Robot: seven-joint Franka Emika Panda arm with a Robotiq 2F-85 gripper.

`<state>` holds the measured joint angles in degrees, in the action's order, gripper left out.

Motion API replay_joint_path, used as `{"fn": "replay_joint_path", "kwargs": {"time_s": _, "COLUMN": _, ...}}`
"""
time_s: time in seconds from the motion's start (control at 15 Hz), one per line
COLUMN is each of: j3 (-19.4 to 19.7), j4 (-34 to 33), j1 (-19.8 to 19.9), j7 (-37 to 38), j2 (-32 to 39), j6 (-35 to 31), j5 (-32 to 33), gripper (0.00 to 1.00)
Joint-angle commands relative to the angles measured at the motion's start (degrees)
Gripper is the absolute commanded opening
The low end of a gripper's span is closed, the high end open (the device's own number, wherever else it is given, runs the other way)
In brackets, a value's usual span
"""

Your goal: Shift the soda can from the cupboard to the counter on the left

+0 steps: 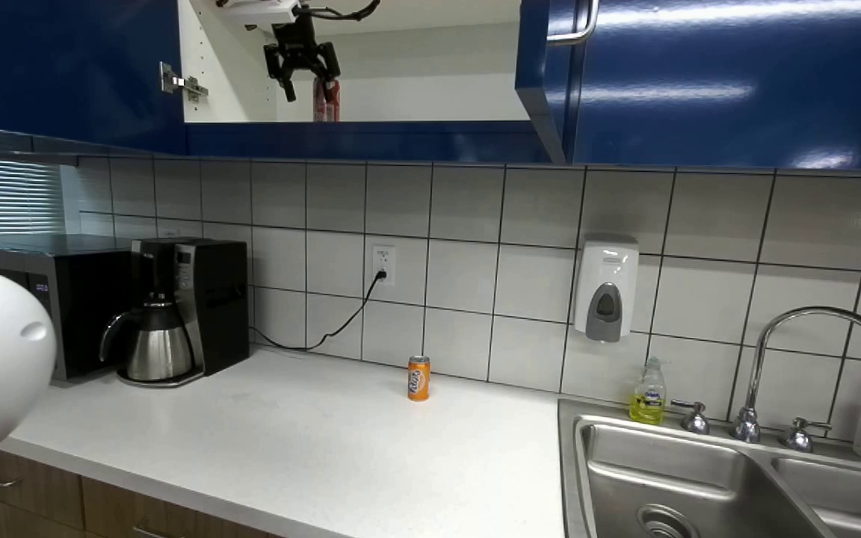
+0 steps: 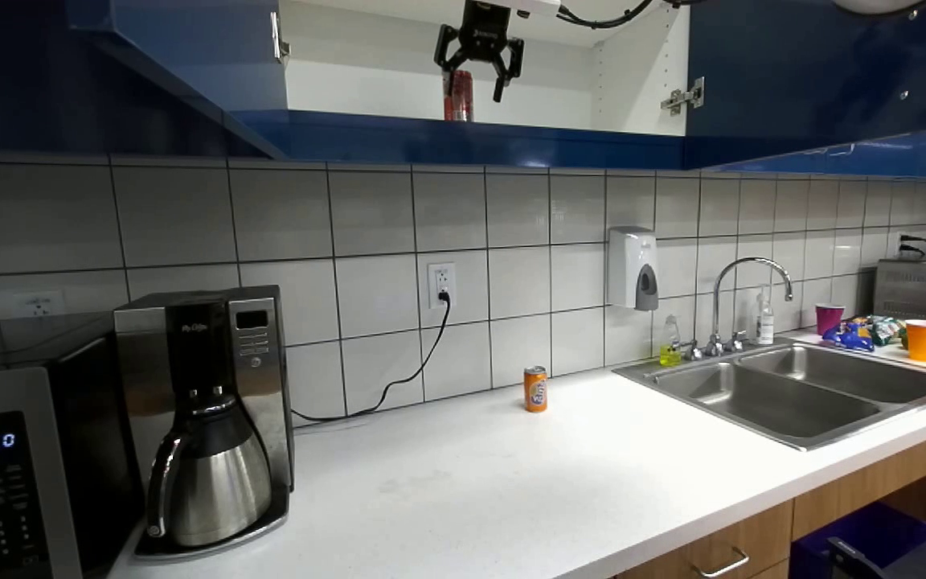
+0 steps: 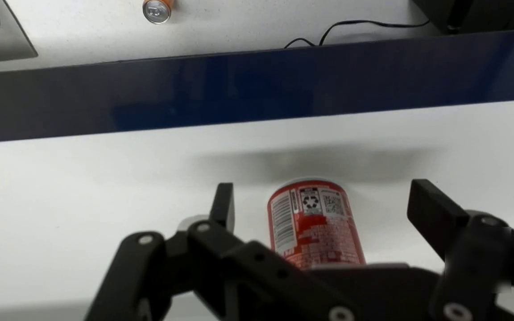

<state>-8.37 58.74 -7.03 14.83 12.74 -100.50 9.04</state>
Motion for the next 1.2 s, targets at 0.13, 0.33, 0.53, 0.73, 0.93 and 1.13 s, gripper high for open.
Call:
{"fn": "replay_joint_path", "kwargs": {"time_s": 0.13, "j3": 0.17, "j4": -4.24, "j1": -0.51, "j7": 0.71, "j2": 2.84, "j6": -1.74, "j5": 1.32, "gripper": 1.00}}
{"fn": "replay_joint_path", "kwargs": {"time_s": 0.33, "j3": 0.19, "j4": -5.16, "j1": -0.65, "j7": 0.71, "j2": 3.77, "j6": -2.30, "j5": 1.50, "gripper": 1.00}}
{"fn": "replay_joint_path", "kwargs": {"time_s": 0.53, "j3": 0.20, "j4": -5.94, "j1": -0.70, "j7": 0.76, "j2": 4.61, "j6": -3.15, "j5": 1.43, "gripper": 1.00}}
{"fn": "replay_joint_path", "kwargs": {"time_s": 0.73, "j3": 0.27, "j4": -6.76, "j1": -0.86, "j7": 0.79, "j2": 5.37, "j6": -3.54, "j5": 1.69, "gripper": 1.00}}
{"fn": "replay_joint_path", "kwargs": {"time_s": 0.93, "j3": 0.32, "j4": -7.39, "j1": -0.96, "j7": 0.89, "j2": 5.96, "j6": -3.81, "j5": 1.90, "gripper": 1.00}}
{"fn": "replay_joint_path", "kwargs": {"time_s": 1.13, "j3": 0.42, "j4": -7.96, "j1": -1.11, "j7": 0.93, "j2": 6.43, "j6": -3.90, "j5": 2.30, "gripper": 1.00}}
